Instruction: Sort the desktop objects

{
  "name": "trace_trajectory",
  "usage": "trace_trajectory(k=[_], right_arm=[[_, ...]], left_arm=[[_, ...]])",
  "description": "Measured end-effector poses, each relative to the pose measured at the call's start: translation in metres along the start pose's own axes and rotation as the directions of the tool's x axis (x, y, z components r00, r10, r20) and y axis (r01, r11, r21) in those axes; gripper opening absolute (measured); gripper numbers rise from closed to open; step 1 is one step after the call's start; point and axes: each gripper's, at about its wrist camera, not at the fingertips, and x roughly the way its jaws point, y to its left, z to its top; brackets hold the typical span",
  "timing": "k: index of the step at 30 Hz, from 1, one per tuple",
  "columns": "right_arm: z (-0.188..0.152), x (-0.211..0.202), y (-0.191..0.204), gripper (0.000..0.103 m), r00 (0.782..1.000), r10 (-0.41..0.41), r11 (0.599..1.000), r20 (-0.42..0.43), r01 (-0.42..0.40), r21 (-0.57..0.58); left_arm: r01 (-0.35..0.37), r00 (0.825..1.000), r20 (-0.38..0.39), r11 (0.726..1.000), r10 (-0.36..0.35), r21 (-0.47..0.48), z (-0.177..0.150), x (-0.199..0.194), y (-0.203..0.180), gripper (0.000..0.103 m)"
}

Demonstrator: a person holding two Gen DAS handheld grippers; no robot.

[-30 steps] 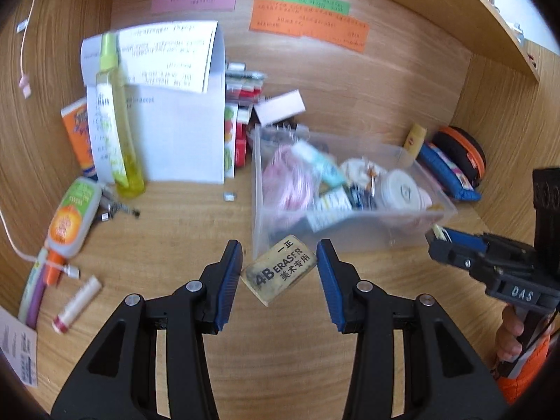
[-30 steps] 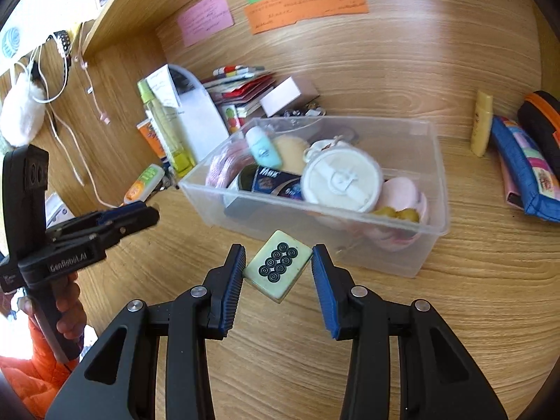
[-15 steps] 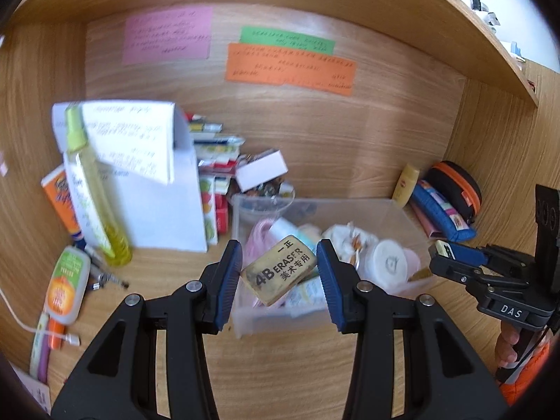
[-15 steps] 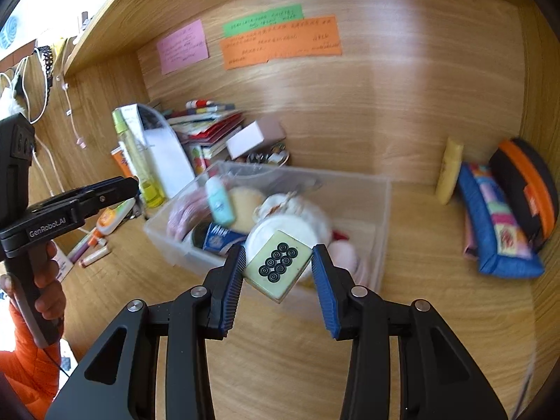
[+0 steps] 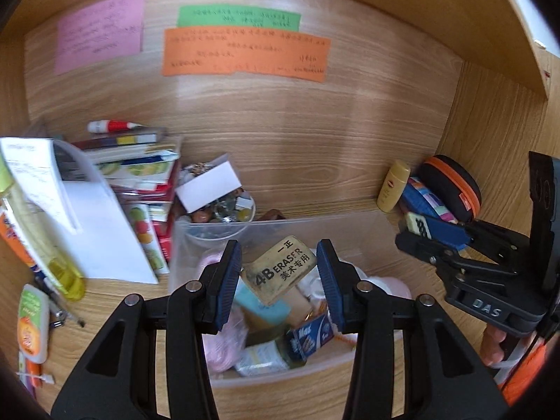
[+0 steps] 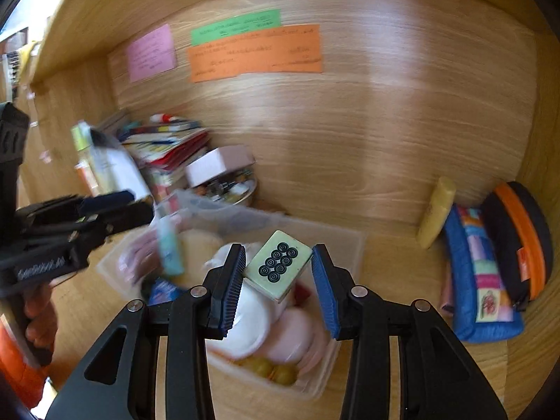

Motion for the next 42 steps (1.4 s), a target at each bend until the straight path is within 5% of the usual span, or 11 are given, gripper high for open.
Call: trace_trajectory(k=[3,14,24,32,39,42], right_arm=[[-0.004,0.014,0.000,0.036,0.998,-0.068,0.998,0.000,0.068,0.018],[-0.016,0.033,-0.004,0.036,0.997,-0.044,0.999,-0.068,0.044,0.006],[-0.020,0.039,0.000,0.037,0.995,-0.068,0.998,-0.078,0.068,-0.007],[-0.016,0.024,-0.001,0.061,0.996,-0.082,0.997,-0.033,0.083,0.011],[-0.010,-0.004,0.008,0.068,0.993,-0.116,0.993,0.002,0.116,-0.032],[-0.013,-0.022,0.015,0.080,0.990,-0.135,0.989,0.038,0.137,-0.048]], left_arm=[[0.002,0.999,-0.035,1.000,-0.002,-0.006,-0.003,0.018,-0.002,0.044],[0.009,0.996,-0.087,1.000,-0.009,0.005,-0.016,0.034,0.001,0.044],[0.008,0.999,-0.035,0.999,-0.006,0.050,-0.018,0.023,-0.007,0.044],[-0.011,1.000,0.010,0.999,0.011,0.032,-0.013,0.008,-0.001,0.051],[-0.064,0.997,0.041,0.998,0.063,0.029,-0.018,-0.012,0.008,0.066],[-0.080,0.996,0.051,0.996,0.078,0.036,-0.022,-0.023,0.009,0.068]])
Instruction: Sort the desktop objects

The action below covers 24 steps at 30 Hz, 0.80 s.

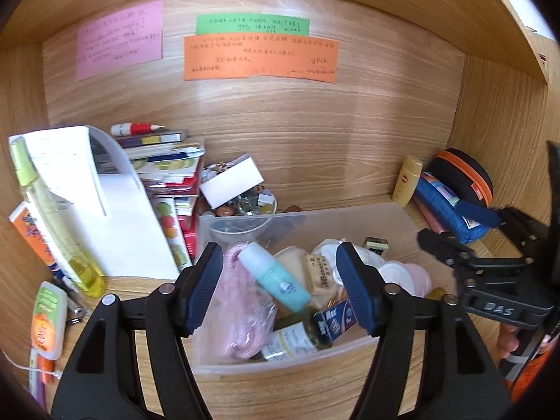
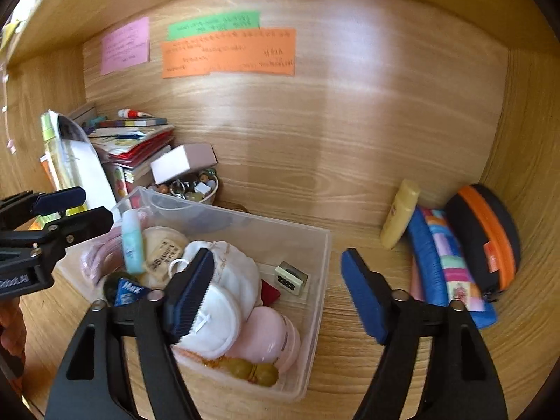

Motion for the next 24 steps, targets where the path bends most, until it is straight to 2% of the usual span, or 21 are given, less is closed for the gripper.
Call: trace_trajectory(k=[2,6,8,13,24], right_arm=[[-0.001,-0.011,0.002,0.082,1.000,0.001,1.000,0.015,-0.001,0.000],[-0.004,-0.031,0.002,0.084,0.999,0.040,0.999,0.015,-0.040,0.017],[-0.007,-0.038,0.004,0.088,0.998,0.055,0.998,0.016,-0.056,0.023],[-0.015,-0.052,0.009,0.089,0.998,0.056,0.998,0.018,-0.057,0.021],[-0.043,-0.062,0.009,0.090,0.995,0.093,0.993,-0.027,-0.091,0.081]], left_arm=[[-0.007,1.000,0.005,1.000,0.007,0.003,-0.002,-0.007,0.001,0.075],[-0.040,0.999,0.028,0.999,0.039,0.021,-0.008,-0.021,0.000,0.080],[-0.051,0.998,0.041,0.998,0.050,0.025,-0.012,-0.030,-0.001,0.092],[-0.077,0.993,0.098,0.996,0.072,0.044,-0.023,-0.056,-0.004,0.099],[-0.077,0.994,0.086,0.996,0.073,0.054,-0.045,-0.077,-0.012,0.101]])
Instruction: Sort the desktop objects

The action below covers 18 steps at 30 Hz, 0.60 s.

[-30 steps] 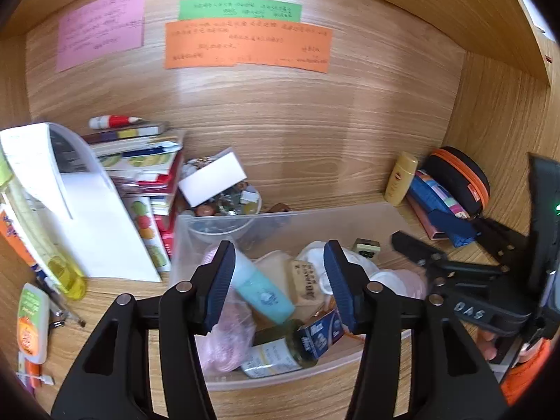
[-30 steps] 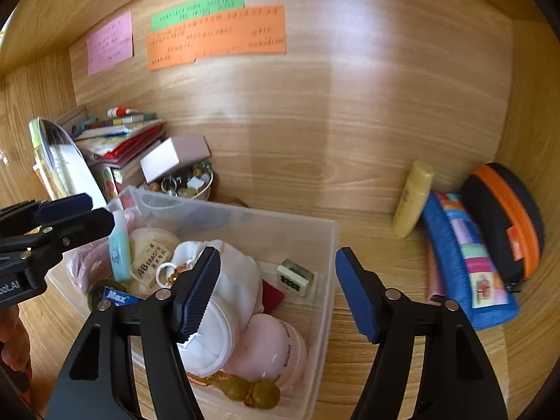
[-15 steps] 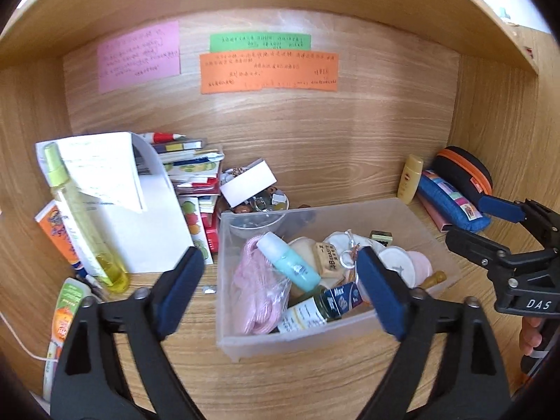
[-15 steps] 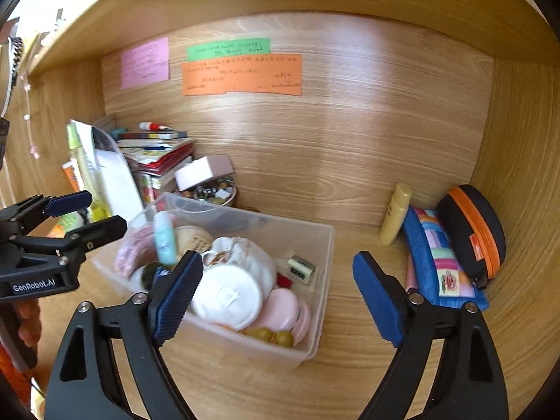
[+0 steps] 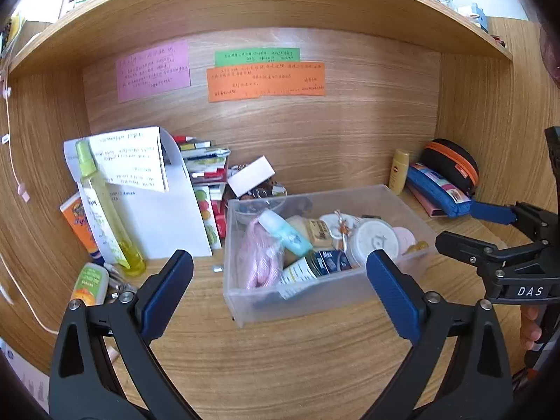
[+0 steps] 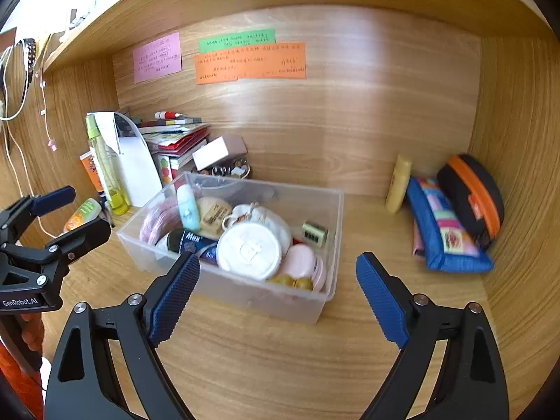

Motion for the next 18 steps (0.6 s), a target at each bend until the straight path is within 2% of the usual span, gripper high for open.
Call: trace_trajectory(k=[11,18], right_arm=[[-0.024,-0.001,0.001,0.090,0.999,-0.033,0.999,-0.029,0.033,-0.005],[-0.026,0.000,0.007,0.090,0.999,-0.013,1.000,-0.039,0.012,-0.025]], left_arm=[[0.023,1.000,-0.010,1.000,-0.023,-0.006,-0.012,-0.006,-0.003,0.101],[0.030,0.999,-0.027,0.999,-0.030,-0.014,-0.015,-0.003,-0.002,0.101]])
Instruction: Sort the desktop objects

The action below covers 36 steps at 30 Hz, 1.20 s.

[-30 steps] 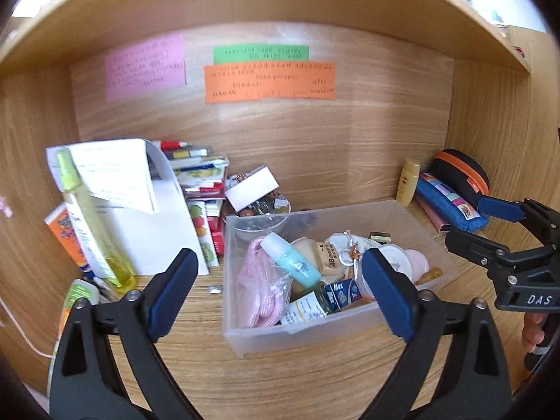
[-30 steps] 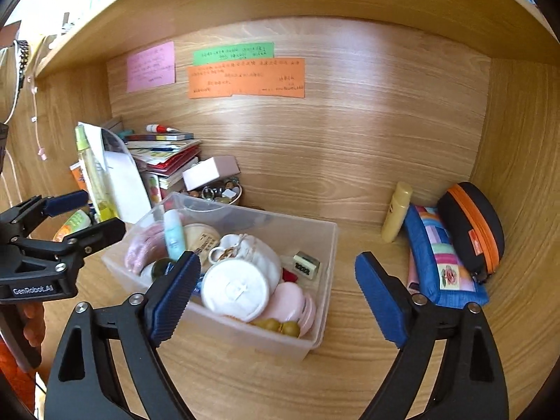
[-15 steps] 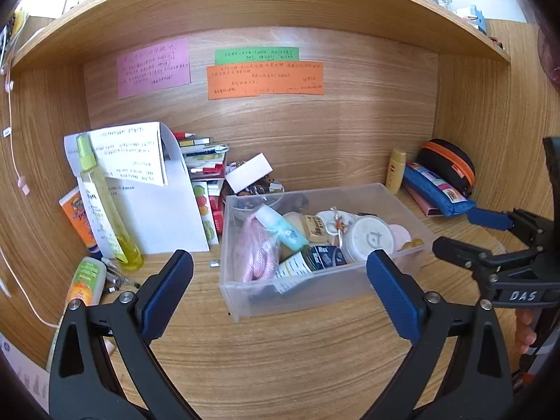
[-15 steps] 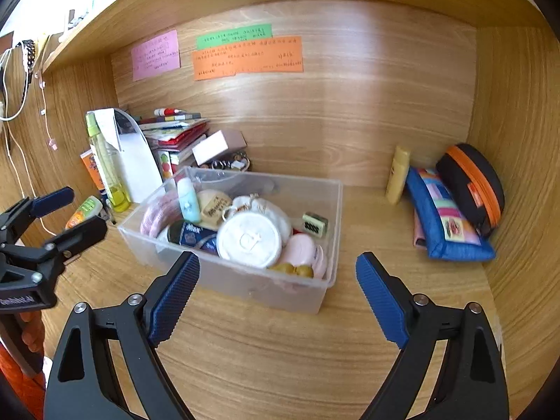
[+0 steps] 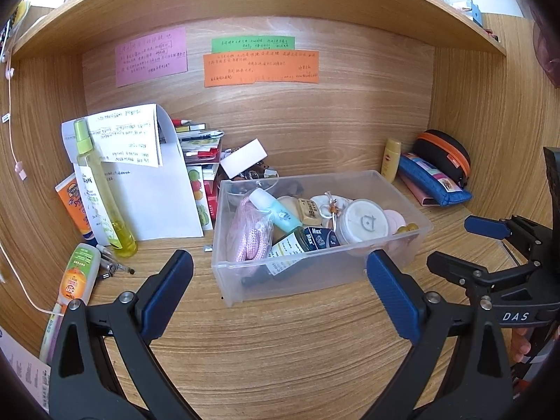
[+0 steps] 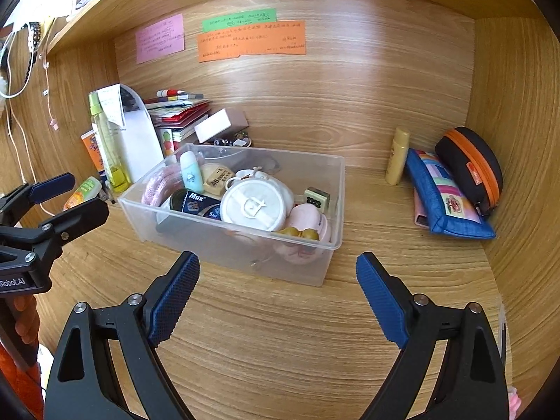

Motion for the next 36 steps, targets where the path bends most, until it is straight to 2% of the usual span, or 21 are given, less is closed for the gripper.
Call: trace_trajectory(k=[15,21,36], right_arm=[[0.000,-0.003,0.007,0.090,1.000,0.028,0.999,0.000,-0.028,-0.035],[0.002,-0.007,0.013,0.090,1.000,0.028,0.998,0.014,-0.027,-0.064],[0.001,-0.002,0.011,0.090,1.000,0.021,0.998,0.005,-0.020,-0.066]], left_arm=[[0.013,1.000,-0.004,1.000,-0.013,-0.014,0.001,-0.002,0.002,0.101],[0.028,0.999,-0.043,1.000,-0.028,-0.004,0.002,0.002,-0.002,0.101],[0.018,0.999,-0.039,0.999,-0.020,-0.033,0.002,0.003,0.003,0.101]])
